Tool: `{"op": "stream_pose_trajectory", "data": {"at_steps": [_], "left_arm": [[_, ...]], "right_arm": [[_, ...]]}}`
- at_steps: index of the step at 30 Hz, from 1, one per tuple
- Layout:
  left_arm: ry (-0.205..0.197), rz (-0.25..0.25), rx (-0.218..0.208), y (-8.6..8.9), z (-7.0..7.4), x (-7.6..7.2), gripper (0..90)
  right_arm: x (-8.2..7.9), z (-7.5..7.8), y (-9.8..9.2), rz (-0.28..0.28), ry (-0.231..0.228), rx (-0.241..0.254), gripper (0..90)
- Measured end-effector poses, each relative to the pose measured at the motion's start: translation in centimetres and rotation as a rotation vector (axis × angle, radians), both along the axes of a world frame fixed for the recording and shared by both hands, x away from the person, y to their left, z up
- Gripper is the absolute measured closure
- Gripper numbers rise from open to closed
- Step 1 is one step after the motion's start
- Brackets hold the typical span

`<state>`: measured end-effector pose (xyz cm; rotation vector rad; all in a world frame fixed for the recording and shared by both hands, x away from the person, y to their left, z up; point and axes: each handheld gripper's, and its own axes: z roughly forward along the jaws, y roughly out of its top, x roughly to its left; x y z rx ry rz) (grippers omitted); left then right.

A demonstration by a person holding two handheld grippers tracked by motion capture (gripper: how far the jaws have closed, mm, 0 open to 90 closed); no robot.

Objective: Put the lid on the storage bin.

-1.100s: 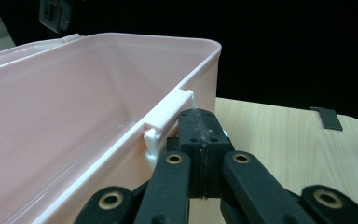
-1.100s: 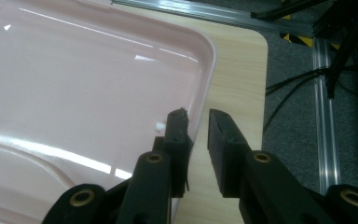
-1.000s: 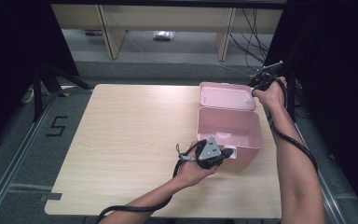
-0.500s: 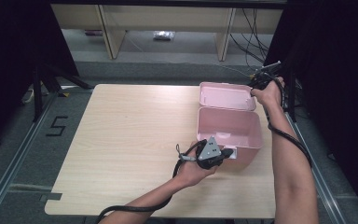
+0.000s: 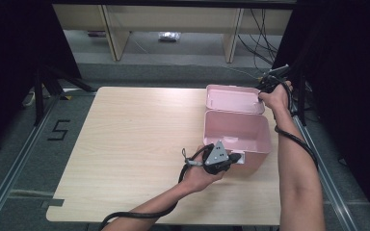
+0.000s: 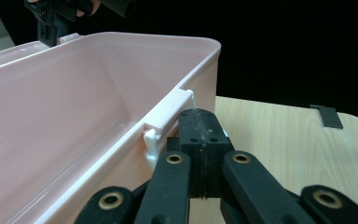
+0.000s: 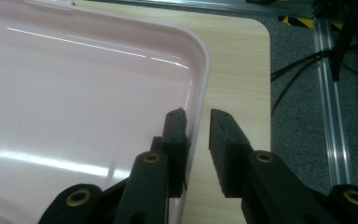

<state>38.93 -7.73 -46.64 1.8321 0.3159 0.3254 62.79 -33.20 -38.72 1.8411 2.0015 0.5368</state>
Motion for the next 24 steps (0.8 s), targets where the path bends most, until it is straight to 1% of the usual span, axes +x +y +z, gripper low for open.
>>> {"op": "stream_pose_trajectory", "data": {"at_steps": [1, 2, 3, 4, 5, 6, 7, 8, 9, 11, 12, 14, 15, 16, 17, 18, 19, 20, 21, 23, 24], "left_arm": [[-0.003, -0.001, 0.001, 0.00, 0.00, 0.00, 89.6], [-0.003, 0.000, 0.001, -0.01, 0.00, -0.02, 89.6], [-0.003, 0.000, 0.000, -0.01, -0.01, -0.02, 89.6], [0.000, 0.001, -0.002, -0.01, -0.03, -0.03, 89.6], [0.000, 0.001, -0.003, 0.00, -0.04, -0.03, 89.6], [0.000, 0.001, -0.002, 0.00, -0.03, -0.03, 89.6], [0.000, 0.001, -0.002, 0.00, -0.02, -0.02, 89.6], [-0.001, 0.000, -0.001, 0.00, -0.01, -0.02, 89.6], [-0.001, 0.000, -0.001, 0.00, -0.02, -0.02, 89.6], [-0.002, 0.000, 0.000, 0.00, -0.01, -0.02, 89.6], [-0.002, 0.000, 0.000, -0.01, -0.01, -0.02, 89.6], [-0.002, 0.000, 0.000, -0.01, -0.01, -0.01, 89.6], [-0.003, 0.000, 0.000, -0.01, -0.01, -0.01, 89.6], [-0.003, 0.000, 0.000, -0.01, -0.01, -0.01, 89.6], [-0.002, 0.001, -0.001, -0.01, -0.02, -0.02, 89.6], [-0.003, 0.000, -0.002, -0.01, -0.03, -0.03, 89.6], [-0.001, 0.002, -0.004, -0.02, -0.05, -0.05, 89.7], [-0.003, 0.001, -0.002, -0.02, -0.03, -0.04, 89.6], [-0.004, 0.001, 0.000, -0.02, -0.01, -0.04, 89.6], [-0.005, 0.000, 0.003, -0.02, 0.02, -0.02, 89.6], [-0.004, 0.001, 0.002, -0.02, 0.01, -0.02, 89.6]], "right_arm": [[0.03, -0.11, 0.20, -0.026, -0.002, 0.014, 76.9], [0.10, -0.09, 0.00, -0.005, -0.008, 0.005, 76.9], [0.15, -0.03, -0.06, 0.001, -0.005, -0.006, 76.9], [0.22, -0.19, -0.01, 0.007, -0.019, -0.007, 76.7], [0.25, -0.15, 0.04, 0.007, -0.002, -0.003, 76.7], [0.23, -0.19, 0.24, -0.016, 0.003, 0.013, 76.6], [0.27, -0.24, 0.26, -0.016, 0.005, 0.012, 76.6], [0.36, -0.31, 0.14, 0.000, 0.002, 0.002, 76.6], [0.36, -0.41, 0.12, 0.000, -0.005, 0.001, 76.6], [0.40, -0.39, 0.20, -0.009, 0.007, 0.011, 76.4], [0.45, -0.42, 0.09, -0.002, 0.003, 0.001, 76.3], [0.44, -0.41, 0.31, -0.031, 0.024, 0.028, 76.2], [0.48, -0.43, 0.25, -0.026, 0.022, 0.029, 76.2], [0.55, -0.51, 0.04, -0.009, 0.006, 0.014, 76.2], [0.57, -0.53, 0.04, -0.010, 0.009, 0.014, 76.1], [0.59, -0.52, 0.07, -0.012, 0.022, 0.016, 76.1], [0.60, -0.52, 0.02, -0.011, 0.020, 0.017, 76.0], [0.62, -0.51, 0.09, -0.023, 0.017, 0.025, 76.1], [0.60, -0.47, 0.14, -0.027, 0.024, 0.028, 76.5], [0.62, -0.51, 0.12, -0.017, 0.018, 0.019, 78.0], [0.63, -0.43, 0.23, -0.025, 0.025, 0.028, 79.2]]}}
